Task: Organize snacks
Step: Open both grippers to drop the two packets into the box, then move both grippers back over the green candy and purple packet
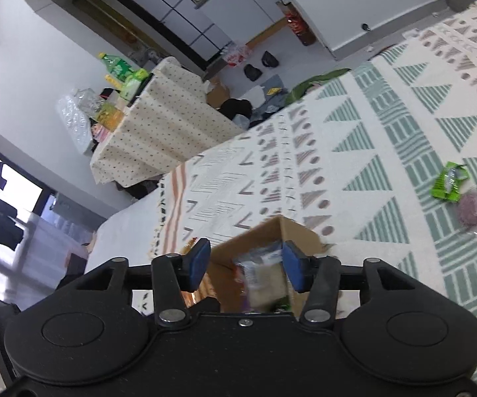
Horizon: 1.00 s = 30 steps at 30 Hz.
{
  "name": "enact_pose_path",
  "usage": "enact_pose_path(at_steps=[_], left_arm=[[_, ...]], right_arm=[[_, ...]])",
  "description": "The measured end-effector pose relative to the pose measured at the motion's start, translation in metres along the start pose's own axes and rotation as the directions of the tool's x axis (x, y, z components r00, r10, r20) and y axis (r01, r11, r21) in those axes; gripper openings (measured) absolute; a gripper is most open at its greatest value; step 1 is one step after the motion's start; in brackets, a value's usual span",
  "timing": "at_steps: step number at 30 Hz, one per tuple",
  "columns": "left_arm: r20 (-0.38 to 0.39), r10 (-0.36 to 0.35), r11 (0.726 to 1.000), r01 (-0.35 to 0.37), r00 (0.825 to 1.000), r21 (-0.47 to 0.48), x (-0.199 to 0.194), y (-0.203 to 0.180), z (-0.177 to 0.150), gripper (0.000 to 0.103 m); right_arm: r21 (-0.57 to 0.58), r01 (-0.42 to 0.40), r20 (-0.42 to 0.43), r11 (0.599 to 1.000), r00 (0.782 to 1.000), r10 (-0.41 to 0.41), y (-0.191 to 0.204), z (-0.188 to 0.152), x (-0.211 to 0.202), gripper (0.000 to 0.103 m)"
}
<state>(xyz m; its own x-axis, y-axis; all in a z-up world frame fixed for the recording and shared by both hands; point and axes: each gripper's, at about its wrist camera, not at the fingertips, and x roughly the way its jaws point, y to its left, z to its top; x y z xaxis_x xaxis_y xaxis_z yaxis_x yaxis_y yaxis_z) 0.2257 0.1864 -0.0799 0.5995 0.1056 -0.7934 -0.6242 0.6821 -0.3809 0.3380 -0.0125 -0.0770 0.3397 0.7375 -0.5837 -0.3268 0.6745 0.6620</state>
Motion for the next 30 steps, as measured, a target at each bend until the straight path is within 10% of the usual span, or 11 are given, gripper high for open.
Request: enact_pose_path(at_steps=[30], left_arm=[[-0.066, 0.012, 0.997, -0.007, 0.998, 0.071, 0.012, -0.056, -0.024, 0.063]], right_arm=[[0.087, 0.108, 0.044, 0.990, 0.993, -0.112, -0.073, 0.000, -0.050, 0.073]])
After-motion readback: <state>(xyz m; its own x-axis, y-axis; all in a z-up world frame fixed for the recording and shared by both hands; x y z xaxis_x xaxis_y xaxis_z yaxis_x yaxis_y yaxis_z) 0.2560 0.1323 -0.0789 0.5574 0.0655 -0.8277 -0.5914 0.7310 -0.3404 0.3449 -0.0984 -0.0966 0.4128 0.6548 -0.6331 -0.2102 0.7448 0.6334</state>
